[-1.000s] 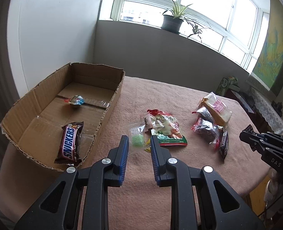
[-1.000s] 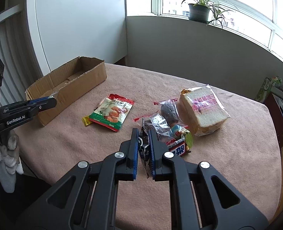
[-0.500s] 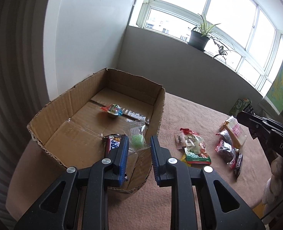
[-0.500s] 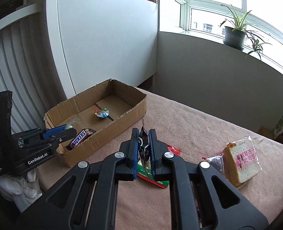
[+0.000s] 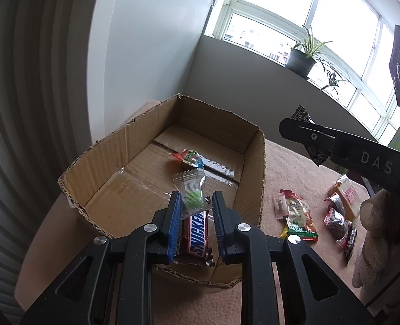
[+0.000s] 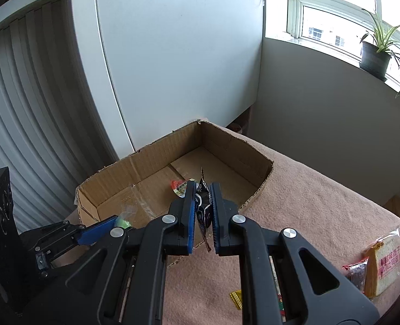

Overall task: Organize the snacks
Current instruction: 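Carry both candies into the cardboard box and open both tools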

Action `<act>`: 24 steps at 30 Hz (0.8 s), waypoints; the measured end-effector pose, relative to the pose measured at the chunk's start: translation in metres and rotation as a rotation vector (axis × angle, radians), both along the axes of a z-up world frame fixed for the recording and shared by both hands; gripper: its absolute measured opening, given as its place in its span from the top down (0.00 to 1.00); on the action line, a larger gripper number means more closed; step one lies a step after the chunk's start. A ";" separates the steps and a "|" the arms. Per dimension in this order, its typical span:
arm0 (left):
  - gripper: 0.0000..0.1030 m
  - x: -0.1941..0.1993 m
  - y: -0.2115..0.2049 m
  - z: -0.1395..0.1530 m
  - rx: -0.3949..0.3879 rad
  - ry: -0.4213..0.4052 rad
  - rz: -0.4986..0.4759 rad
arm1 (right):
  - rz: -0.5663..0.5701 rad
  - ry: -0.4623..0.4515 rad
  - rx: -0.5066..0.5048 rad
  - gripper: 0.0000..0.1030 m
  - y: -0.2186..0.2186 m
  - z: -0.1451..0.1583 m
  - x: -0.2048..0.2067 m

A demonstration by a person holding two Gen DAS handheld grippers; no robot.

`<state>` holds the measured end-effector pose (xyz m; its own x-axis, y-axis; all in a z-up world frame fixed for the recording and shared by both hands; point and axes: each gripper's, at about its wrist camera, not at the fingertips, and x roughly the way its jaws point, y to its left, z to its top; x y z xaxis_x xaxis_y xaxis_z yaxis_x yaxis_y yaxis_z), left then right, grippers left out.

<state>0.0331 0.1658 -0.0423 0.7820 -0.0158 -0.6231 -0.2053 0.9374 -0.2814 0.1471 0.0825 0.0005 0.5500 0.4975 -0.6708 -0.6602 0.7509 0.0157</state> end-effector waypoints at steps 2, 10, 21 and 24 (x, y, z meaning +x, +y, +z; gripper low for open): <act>0.79 0.000 0.001 0.000 0.006 0.000 0.008 | 0.005 0.012 -0.001 0.90 0.011 -0.003 0.004; 0.79 0.000 0.007 -0.002 -0.009 -0.001 0.023 | 0.005 0.045 0.001 0.80 0.029 -0.014 0.016; 0.41 -0.003 0.002 0.002 -0.004 -0.025 0.015 | -0.053 0.004 0.048 0.14 0.007 -0.004 0.012; 0.40 -0.004 0.001 0.004 -0.012 -0.032 0.014 | -0.062 0.007 0.059 0.12 -0.007 -0.001 0.010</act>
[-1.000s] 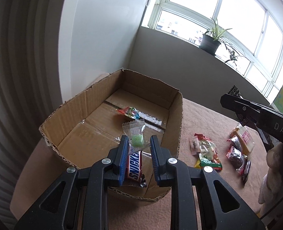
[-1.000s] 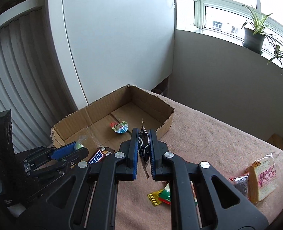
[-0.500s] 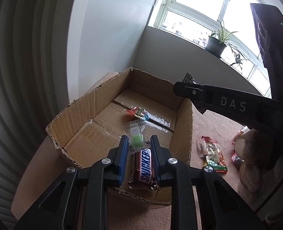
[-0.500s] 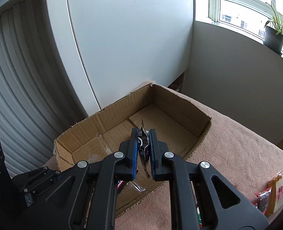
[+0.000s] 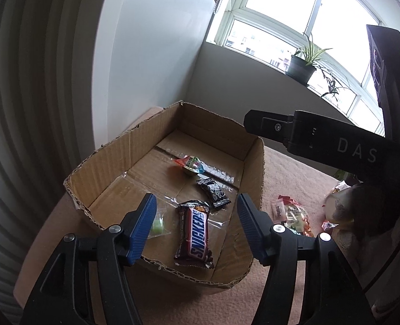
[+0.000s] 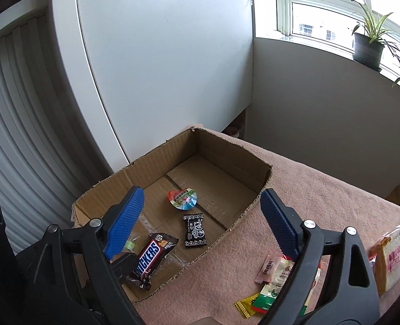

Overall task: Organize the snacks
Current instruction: 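Carry both candies into the cardboard box and open both tools, then withdraw both open tools from the box back over the table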

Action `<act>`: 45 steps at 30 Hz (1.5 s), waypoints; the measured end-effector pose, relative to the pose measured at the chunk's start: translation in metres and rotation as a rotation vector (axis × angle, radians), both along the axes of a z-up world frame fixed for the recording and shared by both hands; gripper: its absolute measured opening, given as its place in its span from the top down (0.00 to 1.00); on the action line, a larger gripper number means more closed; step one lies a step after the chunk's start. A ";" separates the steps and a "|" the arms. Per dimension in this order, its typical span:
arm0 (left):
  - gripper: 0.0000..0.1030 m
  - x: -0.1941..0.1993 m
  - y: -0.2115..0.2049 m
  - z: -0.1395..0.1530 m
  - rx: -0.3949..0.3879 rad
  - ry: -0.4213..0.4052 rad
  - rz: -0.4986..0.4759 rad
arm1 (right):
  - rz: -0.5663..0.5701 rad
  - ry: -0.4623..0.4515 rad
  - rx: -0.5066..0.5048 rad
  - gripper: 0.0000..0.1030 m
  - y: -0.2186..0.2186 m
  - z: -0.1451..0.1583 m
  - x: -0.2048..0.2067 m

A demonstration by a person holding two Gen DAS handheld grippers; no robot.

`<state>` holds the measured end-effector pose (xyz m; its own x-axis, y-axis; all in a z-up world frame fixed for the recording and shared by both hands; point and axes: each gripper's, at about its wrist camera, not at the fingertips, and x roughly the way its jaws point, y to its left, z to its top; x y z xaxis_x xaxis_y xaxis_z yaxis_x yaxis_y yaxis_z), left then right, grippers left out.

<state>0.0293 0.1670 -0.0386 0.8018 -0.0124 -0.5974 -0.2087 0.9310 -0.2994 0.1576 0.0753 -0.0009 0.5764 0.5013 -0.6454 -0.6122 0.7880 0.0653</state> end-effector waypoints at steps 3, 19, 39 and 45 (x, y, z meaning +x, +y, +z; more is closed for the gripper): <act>0.40 0.000 -0.003 0.001 -0.007 -0.001 -0.003 | -0.011 0.004 0.007 0.12 -0.019 0.003 -0.004; 0.40 0.007 -0.049 0.008 -0.005 -0.013 -0.107 | -0.230 0.034 0.074 0.12 -0.201 0.011 -0.028; 0.40 0.029 -0.137 0.005 -0.014 0.047 -0.254 | -0.401 0.273 0.138 0.12 -0.307 -0.057 -0.043; 0.40 0.047 -0.170 -0.005 -0.063 0.110 -0.311 | -0.387 0.310 0.164 0.12 -0.302 -0.067 -0.044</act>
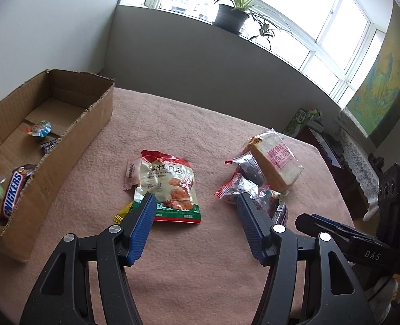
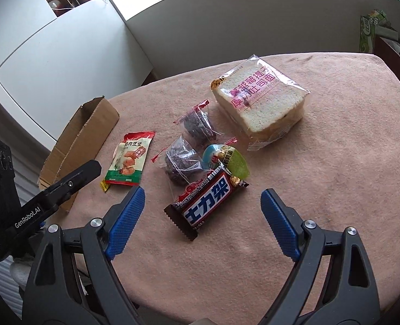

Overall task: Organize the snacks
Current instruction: 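Withdraw both open tools from the box back over the table, then move the left tool to the dark snack bag while the right moves to the brown chocolate bar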

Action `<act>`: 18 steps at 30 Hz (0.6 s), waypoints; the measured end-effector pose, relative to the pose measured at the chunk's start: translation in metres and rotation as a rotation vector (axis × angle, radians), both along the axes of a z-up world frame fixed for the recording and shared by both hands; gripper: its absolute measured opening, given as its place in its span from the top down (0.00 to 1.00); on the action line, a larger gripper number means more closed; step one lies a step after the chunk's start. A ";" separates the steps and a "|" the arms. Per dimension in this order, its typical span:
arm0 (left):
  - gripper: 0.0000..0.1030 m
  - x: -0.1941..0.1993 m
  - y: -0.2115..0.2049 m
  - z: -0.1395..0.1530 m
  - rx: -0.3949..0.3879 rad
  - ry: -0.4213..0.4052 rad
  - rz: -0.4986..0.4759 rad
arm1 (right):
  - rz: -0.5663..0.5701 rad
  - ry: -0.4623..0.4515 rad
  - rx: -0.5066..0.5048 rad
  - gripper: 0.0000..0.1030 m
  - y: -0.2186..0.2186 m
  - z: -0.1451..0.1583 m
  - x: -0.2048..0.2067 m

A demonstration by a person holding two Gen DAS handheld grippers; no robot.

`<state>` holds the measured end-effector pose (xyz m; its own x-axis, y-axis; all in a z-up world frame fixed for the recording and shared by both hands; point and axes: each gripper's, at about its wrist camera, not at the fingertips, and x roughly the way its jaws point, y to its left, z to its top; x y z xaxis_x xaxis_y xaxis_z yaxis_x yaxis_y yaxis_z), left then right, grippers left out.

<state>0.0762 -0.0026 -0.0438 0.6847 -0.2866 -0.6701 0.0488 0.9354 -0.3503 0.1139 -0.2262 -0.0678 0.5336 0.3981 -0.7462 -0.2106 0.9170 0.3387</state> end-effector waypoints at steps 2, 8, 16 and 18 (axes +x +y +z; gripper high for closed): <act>0.40 0.006 -0.010 -0.003 -0.007 0.017 -0.015 | 0.008 -0.011 -0.031 0.14 0.006 -0.003 0.000; 0.40 0.025 -0.027 -0.007 -0.060 0.063 -0.026 | 0.012 -0.005 -0.056 0.22 0.012 -0.015 0.007; 0.40 0.050 -0.041 -0.013 -0.078 0.110 -0.034 | 0.033 0.022 -0.113 0.24 0.012 -0.028 0.014; 0.40 0.055 -0.051 -0.014 -0.056 0.120 -0.047 | 0.032 0.025 -0.115 0.24 0.010 -0.029 0.014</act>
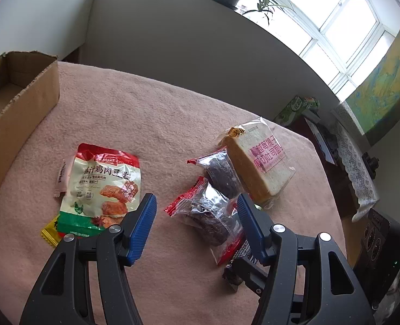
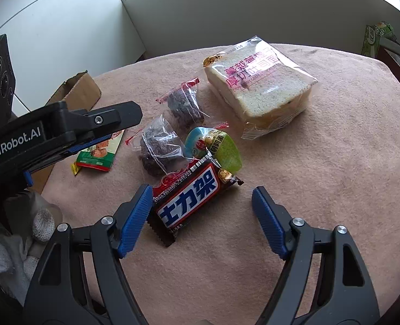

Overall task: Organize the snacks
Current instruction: 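Move the left tool to the dark snack bag while the right moves to the brown chocolate bar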

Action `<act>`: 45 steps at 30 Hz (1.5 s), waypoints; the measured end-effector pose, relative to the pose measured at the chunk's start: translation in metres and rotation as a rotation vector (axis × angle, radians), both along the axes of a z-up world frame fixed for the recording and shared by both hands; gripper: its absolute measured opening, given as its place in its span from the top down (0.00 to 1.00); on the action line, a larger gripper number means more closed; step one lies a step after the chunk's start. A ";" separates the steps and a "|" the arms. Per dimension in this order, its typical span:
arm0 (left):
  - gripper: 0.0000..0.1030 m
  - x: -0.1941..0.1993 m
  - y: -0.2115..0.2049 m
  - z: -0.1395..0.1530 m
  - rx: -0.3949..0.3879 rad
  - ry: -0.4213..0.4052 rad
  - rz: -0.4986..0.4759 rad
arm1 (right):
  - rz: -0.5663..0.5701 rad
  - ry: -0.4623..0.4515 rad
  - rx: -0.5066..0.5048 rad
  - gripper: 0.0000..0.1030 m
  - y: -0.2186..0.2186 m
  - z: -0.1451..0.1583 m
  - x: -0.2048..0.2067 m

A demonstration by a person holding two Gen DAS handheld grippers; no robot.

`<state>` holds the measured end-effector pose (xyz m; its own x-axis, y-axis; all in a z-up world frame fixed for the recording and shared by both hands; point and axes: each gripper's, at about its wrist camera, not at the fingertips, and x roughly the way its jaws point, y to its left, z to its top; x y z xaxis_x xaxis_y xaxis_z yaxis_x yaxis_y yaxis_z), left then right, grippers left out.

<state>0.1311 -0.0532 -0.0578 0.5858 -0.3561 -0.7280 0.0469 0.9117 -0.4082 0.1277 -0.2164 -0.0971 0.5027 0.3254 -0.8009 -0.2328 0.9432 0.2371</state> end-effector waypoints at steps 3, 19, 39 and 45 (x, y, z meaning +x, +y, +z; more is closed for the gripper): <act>0.40 0.006 -0.015 -0.003 0.048 0.012 -0.031 | -0.003 0.000 0.011 0.24 -0.003 0.001 -0.001; 0.38 0.001 -0.044 -0.018 0.280 -0.007 -0.050 | -0.041 -0.018 -0.023 0.27 -0.042 0.004 -0.024; 0.57 -0.033 0.015 -0.015 0.297 -0.031 -0.044 | -0.048 0.040 0.081 0.38 -0.008 -0.001 0.010; 0.61 -0.035 0.018 -0.014 0.288 -0.033 -0.058 | -0.071 0.018 0.019 0.41 0.003 0.000 0.006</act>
